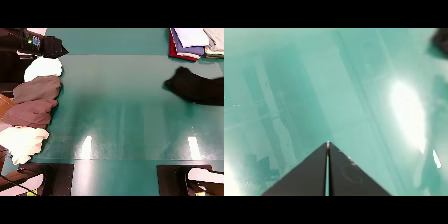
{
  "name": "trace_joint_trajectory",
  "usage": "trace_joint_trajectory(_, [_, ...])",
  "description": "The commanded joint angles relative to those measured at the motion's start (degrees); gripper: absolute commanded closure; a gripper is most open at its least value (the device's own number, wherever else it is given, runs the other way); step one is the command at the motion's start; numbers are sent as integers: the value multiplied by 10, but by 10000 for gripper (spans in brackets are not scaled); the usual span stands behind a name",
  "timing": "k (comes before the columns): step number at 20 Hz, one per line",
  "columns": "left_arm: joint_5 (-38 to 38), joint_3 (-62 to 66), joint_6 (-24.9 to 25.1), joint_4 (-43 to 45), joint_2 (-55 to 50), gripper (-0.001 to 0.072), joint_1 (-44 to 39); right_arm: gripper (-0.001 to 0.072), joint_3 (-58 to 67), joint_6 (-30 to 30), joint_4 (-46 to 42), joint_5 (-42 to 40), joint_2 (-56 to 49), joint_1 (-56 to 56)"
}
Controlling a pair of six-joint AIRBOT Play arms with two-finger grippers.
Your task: Fold the shirts.
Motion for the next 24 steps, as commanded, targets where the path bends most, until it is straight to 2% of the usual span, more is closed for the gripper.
trace_joint_trajectory(1, [3, 0, -5, 0, 0, 683, 0, 695, -96, 40, -6, -31, 64, -114])
trace_joint_trajectory(5, [10, 0, -5, 0, 0, 683, 0, 695, -222, 46, -6, -24, 141, -160])
trace_joint_trajectory(9, [12, 0, -5, 0, 0, 683, 0, 690, -319, 46, -5, -33, 206, -122])
trace_joint_trajectory(10, [11, 0, -5, 0, 0, 683, 0, 655, -332, 44, -5, -33, 218, -108])
trace_joint_trajectory(12, [10, 0, -3, 0, 0, 683, 0, 317, -348, 38, -7, -33, 238, -92])
trace_joint_trajectory(13, [10, 0, -2, 0, 0, 683, 0, 232, -348, 31, -7, -31, 247, -94])
trace_joint_trajectory(18, [13, 0, 2, 0, 0, 682, 0, 232, -287, 24, 4, 20, 287, -128])
trace_joint_trajectory(20, [12, 0, 1, 0, 0, 682, 0, 232, -266, -2, 33, 38, 299, -93])
trace_joint_trajectory(23, [13, 0, 2, -2, 0, 682, 0, 235, -254, -1, 49, 34, 318, 13])
trace_joint_trajectory(24, [13, 0, 1, -2, 0, 682, 0, 282, -253, -1, 48, 33, 323, 52])
